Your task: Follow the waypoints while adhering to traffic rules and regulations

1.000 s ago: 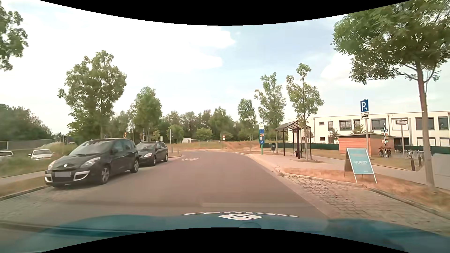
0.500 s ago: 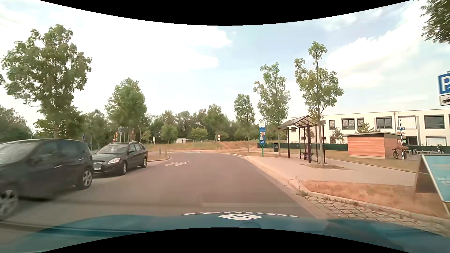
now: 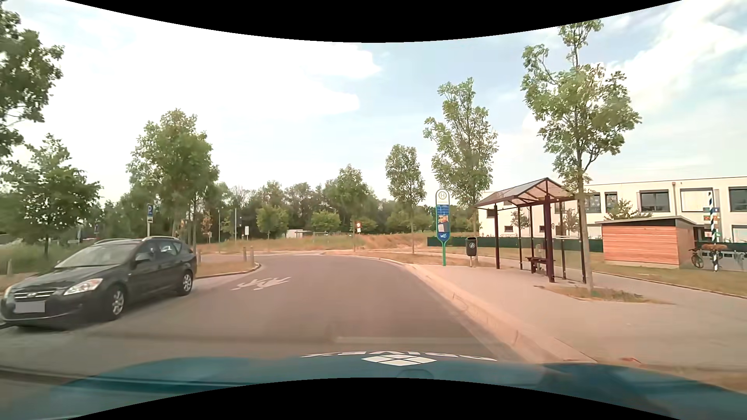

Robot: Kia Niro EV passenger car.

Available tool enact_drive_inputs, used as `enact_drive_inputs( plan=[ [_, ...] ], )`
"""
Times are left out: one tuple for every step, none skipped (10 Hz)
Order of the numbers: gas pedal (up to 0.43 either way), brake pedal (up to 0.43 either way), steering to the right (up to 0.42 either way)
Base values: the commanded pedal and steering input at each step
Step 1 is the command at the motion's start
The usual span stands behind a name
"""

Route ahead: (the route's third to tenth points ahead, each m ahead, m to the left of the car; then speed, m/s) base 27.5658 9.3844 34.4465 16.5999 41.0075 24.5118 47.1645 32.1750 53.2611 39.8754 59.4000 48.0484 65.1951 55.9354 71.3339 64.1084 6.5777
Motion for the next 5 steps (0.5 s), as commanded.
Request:
enact_drive_inputs(
  plan=[
    [0.157, 0.0, -0.009],
    [0.157, 0.0, -0.011],
    [0.15, 0.0, -0.015],
    [0.15, 0.0, -0.018],
    [0.15, 0.0, -0.022]
  ],
)
